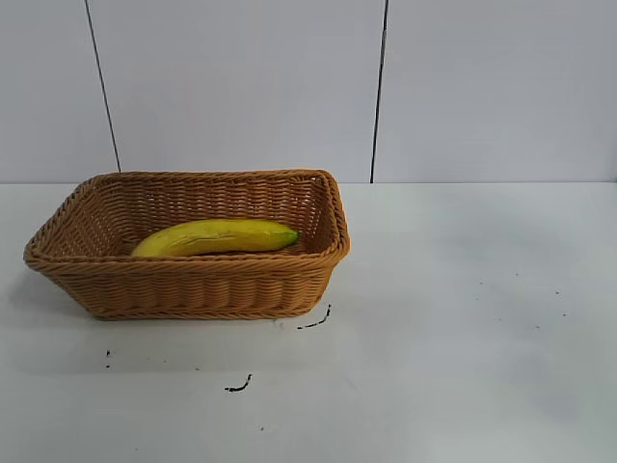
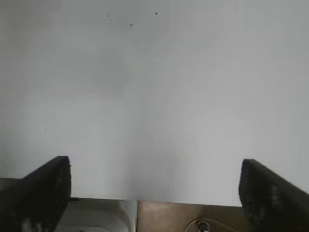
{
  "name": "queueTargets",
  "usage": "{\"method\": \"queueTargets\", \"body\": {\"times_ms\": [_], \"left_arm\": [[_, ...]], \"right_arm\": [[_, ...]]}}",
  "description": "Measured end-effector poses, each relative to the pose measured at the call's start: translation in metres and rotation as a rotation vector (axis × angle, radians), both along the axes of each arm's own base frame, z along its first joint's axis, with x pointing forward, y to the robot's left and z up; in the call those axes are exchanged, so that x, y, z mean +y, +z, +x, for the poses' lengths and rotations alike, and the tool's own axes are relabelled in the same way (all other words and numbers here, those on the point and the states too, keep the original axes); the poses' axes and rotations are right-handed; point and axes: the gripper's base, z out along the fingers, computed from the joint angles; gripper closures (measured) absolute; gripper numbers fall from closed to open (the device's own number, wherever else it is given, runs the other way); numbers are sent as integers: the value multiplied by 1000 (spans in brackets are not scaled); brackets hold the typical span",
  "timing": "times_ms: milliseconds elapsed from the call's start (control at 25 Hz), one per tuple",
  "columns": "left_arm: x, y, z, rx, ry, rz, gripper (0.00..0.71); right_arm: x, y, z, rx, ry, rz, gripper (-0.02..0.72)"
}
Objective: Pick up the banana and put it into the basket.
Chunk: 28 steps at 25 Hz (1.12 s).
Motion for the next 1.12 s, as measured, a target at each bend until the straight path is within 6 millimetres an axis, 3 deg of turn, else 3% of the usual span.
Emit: {"method": "queueTargets", "body": {"times_ms": [120, 280, 800, 1120], "left_arm": [[0, 0, 0, 0, 0, 0, 15], [0, 0, 0, 0, 0, 0, 15], [0, 0, 0, 0, 0, 0, 15], [0, 0, 0, 0, 0, 0, 15]], "right_arm": [[0, -17, -30, -101, 19, -15, 26], [0, -43, -54, -164, 26, -15, 26], [0, -37, -94, -461, 23, -13, 26], [0, -37, -96, -477, 24, -11, 26]]}}
